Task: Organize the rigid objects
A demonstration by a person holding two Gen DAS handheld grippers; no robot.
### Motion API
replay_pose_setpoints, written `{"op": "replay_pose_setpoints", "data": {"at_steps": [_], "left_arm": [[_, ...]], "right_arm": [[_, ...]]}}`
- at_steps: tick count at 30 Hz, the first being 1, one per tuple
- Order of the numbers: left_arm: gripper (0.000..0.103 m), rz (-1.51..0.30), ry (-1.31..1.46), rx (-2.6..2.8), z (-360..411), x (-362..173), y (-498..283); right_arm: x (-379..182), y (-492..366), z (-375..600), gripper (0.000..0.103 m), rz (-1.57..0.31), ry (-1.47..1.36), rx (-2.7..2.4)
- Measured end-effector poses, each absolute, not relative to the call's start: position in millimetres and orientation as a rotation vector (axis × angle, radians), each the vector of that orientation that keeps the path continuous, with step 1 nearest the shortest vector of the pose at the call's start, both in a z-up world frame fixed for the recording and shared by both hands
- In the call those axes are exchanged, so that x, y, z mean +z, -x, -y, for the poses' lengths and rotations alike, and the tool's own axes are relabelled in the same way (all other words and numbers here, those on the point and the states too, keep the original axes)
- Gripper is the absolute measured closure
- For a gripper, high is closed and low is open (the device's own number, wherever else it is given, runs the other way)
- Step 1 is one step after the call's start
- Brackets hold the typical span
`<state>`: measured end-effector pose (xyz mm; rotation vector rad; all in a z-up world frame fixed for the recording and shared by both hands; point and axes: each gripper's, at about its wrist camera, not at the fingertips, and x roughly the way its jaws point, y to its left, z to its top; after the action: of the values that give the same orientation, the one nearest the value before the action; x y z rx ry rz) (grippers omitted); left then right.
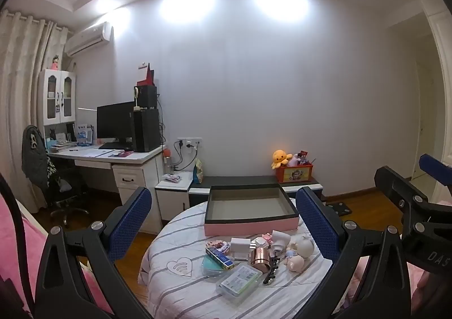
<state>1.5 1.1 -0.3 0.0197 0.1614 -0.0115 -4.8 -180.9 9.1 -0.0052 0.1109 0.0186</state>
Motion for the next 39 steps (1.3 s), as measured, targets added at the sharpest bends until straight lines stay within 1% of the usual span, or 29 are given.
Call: {"op": "replay_pose_setpoints", "data": {"at_steps": [8,39], "left_arm": [[0.000,-0.159,-0.016,-0.012,-4,-6,-6],[0.000,-0.155,-0.027,-0.010,-6,0,3]], "right_arm": [[8,3,180,0.000,-0.112,0.008,0.020],[8,4,178,0.000,-0.109,0.010,0.020]]}}
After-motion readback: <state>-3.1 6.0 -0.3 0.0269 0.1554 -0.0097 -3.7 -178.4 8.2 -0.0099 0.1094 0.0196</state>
